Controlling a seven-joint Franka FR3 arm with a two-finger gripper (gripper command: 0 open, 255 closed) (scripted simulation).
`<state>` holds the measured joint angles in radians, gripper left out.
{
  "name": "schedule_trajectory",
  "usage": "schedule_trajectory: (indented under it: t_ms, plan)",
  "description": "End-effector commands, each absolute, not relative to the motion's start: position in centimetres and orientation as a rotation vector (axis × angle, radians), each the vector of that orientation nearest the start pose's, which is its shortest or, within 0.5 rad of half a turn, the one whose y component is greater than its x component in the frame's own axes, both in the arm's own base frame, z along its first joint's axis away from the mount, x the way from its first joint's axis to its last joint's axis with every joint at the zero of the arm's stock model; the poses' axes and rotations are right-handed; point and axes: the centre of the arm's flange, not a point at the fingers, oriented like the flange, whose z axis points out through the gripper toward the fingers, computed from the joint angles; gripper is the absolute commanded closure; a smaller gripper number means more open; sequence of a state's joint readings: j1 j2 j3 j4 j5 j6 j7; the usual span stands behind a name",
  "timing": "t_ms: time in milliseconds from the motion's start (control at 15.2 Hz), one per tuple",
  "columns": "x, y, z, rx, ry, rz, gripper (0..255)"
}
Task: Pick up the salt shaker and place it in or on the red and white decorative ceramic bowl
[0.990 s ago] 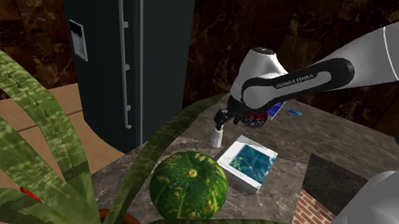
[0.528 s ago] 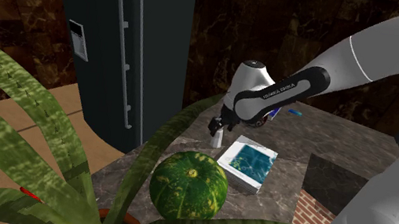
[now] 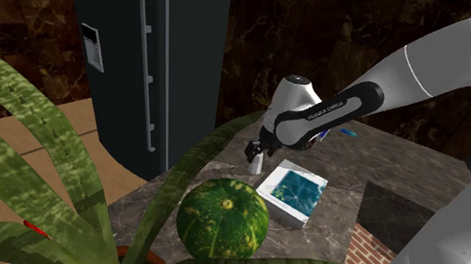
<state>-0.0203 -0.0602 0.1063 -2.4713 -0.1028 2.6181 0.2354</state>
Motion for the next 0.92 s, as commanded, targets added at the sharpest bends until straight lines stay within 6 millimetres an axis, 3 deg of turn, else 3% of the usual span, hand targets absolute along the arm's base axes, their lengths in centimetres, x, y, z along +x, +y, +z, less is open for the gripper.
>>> schedule_trajectory:
  t_ms: [0,66,660,858]
  plan:
    - [48.7,4.4,33.6,-3.155,0.103,-0.339,0]
    - [48.7,4.4,33.6,-3.155,0.103,-0.339,255]
    - [48.7,4.4,33.5,-3.155,0.103,-0.339,255]
    - [48.7,4.4,35.1,-3.155,0.103,-0.339,255]
